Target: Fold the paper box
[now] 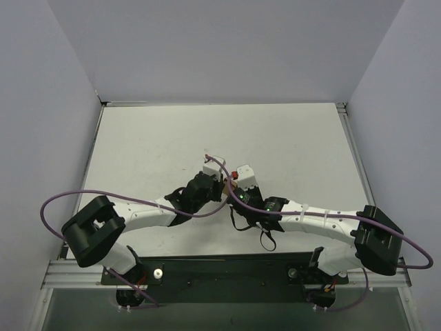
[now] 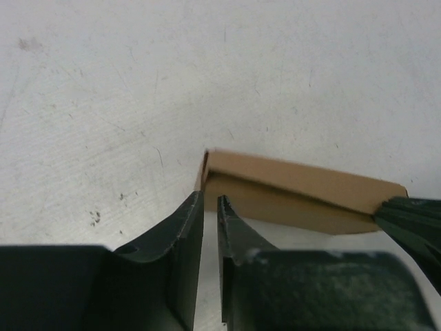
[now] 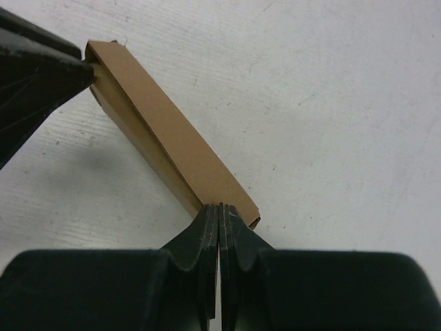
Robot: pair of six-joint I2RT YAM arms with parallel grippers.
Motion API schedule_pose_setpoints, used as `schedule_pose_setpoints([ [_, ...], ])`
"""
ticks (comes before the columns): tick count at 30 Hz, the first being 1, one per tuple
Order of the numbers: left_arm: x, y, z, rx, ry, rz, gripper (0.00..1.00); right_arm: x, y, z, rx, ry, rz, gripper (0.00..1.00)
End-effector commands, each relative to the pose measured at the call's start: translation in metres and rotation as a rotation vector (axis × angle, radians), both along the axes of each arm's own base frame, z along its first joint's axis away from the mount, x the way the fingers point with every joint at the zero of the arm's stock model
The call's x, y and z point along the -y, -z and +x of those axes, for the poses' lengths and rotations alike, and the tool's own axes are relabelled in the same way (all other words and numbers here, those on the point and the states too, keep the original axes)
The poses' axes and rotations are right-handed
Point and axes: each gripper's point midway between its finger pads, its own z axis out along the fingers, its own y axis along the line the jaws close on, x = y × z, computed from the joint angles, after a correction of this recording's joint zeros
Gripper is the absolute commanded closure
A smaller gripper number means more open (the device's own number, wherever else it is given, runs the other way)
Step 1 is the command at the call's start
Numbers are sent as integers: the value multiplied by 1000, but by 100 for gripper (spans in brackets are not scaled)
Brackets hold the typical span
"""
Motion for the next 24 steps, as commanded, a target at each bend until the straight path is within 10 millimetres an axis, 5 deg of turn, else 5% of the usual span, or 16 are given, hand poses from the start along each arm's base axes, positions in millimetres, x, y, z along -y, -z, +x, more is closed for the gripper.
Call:
schedule_pose_setpoints([
  [1,1,-1,-23,-35,114,48,73,21,45,-26,-169,-9,-122,100],
  [8,-8,-15,-25,-15,132,6,59,20,45,-26,-170,-6,-115,100],
  [13,-26,-31,-10,-74,75,-184,52,18,44,-26,-165,-16,-106,100],
  [18,-20,-52,5,-107,72,-316,38,18,43,-26,-164,-19,-99,100],
  [24,-2,-46,25,-177,71,-402,32,18,44,-27,-165,-18,-96,100],
])
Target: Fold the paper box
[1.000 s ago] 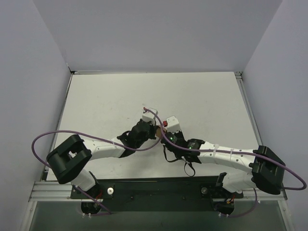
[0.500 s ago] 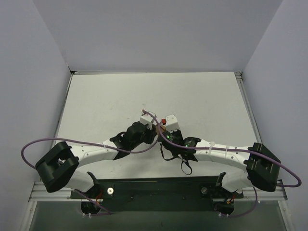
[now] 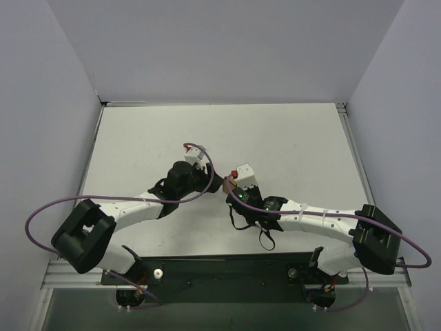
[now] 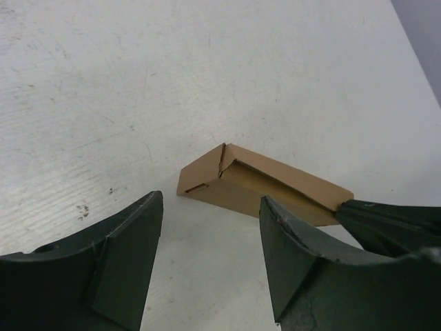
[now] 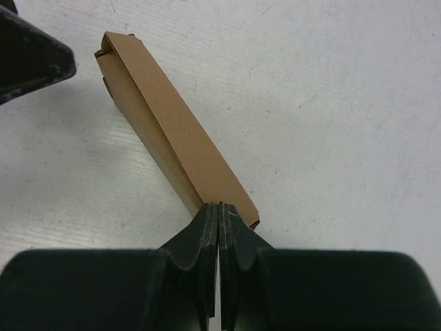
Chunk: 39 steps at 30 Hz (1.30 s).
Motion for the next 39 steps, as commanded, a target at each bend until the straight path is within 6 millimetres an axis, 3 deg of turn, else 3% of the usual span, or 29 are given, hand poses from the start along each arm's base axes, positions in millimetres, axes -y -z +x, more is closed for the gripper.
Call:
schedule_pose_setpoints([
  [1,29,-29,18,0,31,-170,32,21,45,-31,-177,-38,-107,100],
  [10,42,-26,42,-23,10,-254,31,22,44,-31,-175,-38,-108,100],
  [16,44,-12,47,-57,10,-256,35,22,44,-31,-173,-34,-107,100],
  [22,40,5,40,-91,11,-241,47,23,46,-31,-176,-33,-111,100],
  [39,24,62,9,-152,54,-163,58,26,47,-32,-177,-24,-109,100],
])
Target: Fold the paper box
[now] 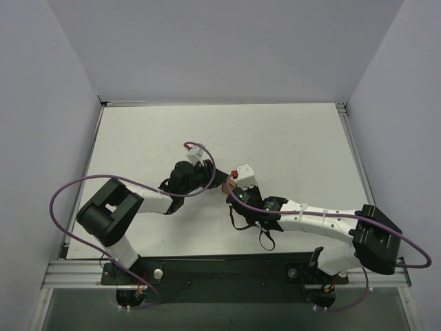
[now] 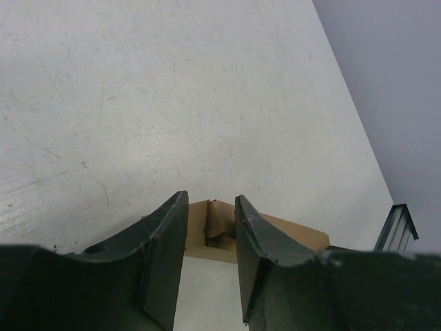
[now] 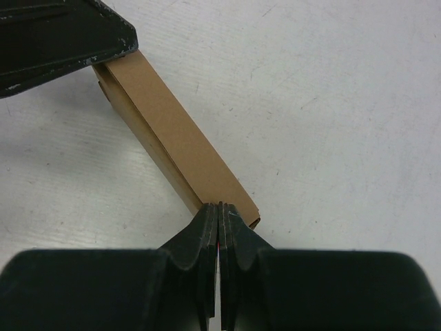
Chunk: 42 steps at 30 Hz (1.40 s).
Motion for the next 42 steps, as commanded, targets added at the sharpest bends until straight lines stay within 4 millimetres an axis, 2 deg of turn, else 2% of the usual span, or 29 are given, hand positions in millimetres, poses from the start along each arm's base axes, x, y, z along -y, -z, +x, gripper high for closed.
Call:
schedule_pose_setpoints([
  [1,-11,48,-21,-76,44,89,59,27,47,-32,-180,-20,-116,100],
  [16,-30,91,-45,-138,51,150,78,29,46,-32,-176,-15,-110,100],
  [26,-44,124,-65,-203,58,253,79,31,43,-30,-178,-7,-86,100],
  [35,-43,138,-68,-211,71,343,75,39,44,-24,-210,28,-24,100],
  [42,-48,148,-75,-229,64,367,81,40,40,-21,-239,42,49,100],
])
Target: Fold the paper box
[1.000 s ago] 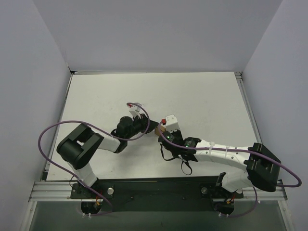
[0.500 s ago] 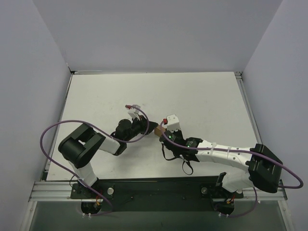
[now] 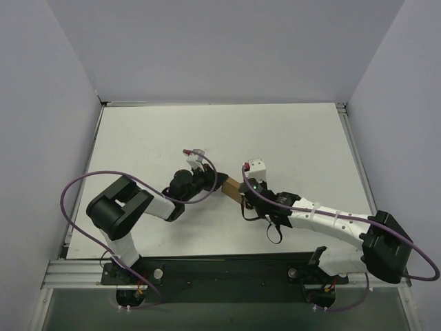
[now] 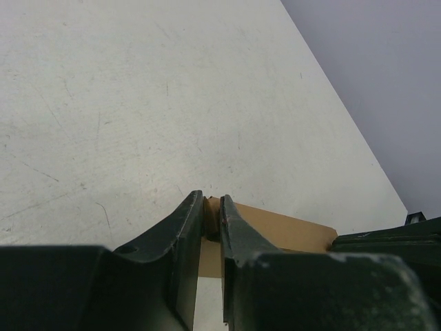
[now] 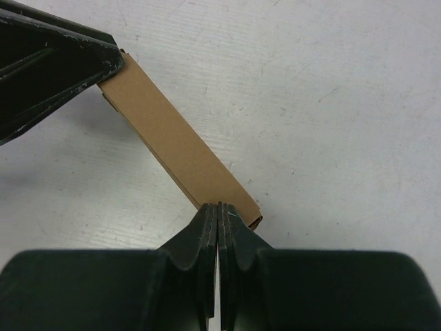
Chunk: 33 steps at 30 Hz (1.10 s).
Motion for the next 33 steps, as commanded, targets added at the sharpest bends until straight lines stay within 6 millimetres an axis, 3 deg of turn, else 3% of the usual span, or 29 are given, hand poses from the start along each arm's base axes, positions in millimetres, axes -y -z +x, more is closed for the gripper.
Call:
schedule_pose_setpoints([
  [1,-50,139,-72,-369,52,398,83,30,38,-29,-186,-5,-76,100],
  [6,-37,140,-79,-343,74,475,84,24,13,-22,-202,28,10,95],
  [13,-36,143,-82,-327,46,552,85,32,-29,-18,-186,113,141,67],
  [16,-36,143,-82,-321,42,556,85,40,-39,-20,-191,147,210,56],
  [19,-33,143,-83,-318,46,558,85,50,-39,-22,-215,197,285,50],
  [22,-32,144,-84,-318,49,559,85,58,-28,-24,-252,243,358,50],
  [23,-32,144,-84,-318,49,559,85,62,-15,-29,-277,256,360,50],
  [28,-31,144,-85,-317,52,558,85,58,-5,-26,-310,281,506,53],
  [33,-32,144,-86,-317,52,560,85,55,1,-26,-318,281,544,54],
])
